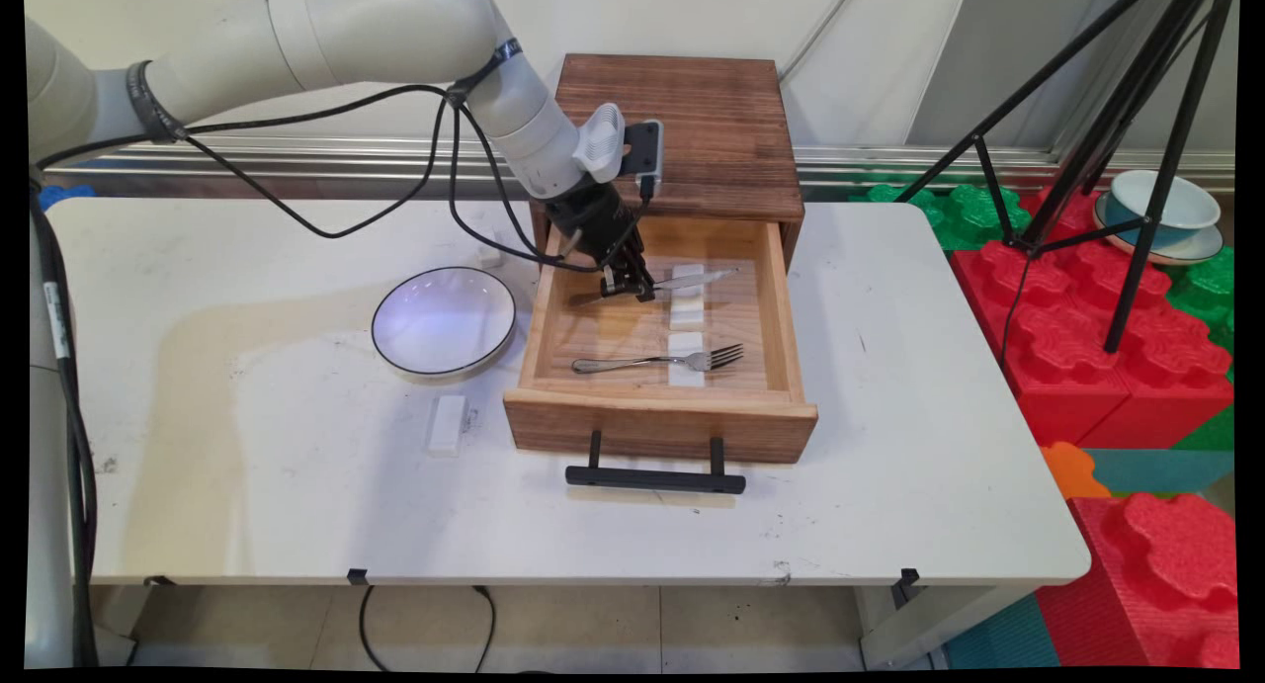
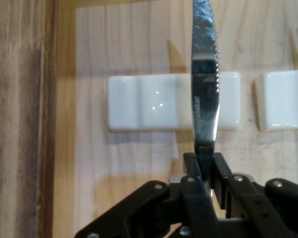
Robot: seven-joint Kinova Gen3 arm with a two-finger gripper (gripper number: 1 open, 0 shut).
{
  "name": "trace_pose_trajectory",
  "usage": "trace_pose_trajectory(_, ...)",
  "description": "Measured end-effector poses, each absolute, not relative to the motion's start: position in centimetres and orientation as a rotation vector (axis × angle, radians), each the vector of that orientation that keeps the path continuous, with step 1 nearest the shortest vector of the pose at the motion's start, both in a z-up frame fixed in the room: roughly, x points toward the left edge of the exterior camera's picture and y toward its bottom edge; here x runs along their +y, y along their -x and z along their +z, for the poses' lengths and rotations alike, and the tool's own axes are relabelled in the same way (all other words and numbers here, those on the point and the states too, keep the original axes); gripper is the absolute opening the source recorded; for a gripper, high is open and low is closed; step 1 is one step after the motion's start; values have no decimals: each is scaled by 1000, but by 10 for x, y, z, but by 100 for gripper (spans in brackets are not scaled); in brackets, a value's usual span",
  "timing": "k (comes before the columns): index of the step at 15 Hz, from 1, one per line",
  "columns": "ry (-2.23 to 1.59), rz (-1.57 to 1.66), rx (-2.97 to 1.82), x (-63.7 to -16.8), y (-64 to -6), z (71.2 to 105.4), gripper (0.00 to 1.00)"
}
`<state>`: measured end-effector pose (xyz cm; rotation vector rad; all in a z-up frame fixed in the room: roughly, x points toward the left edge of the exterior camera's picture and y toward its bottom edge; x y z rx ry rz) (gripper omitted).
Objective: Place the picked object into the drawer
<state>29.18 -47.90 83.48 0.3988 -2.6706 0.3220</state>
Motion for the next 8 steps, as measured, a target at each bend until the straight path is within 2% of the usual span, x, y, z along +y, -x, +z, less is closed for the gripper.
trace_pose_trajectory(5,-416,314,-2672,-485,-293,824,0)
trace_pose_trajectory(6,-418,313,-2670,-486,-293,823,100)
trace_pose_trajectory(8,-422,312,-2666,-488,-292,821,100)
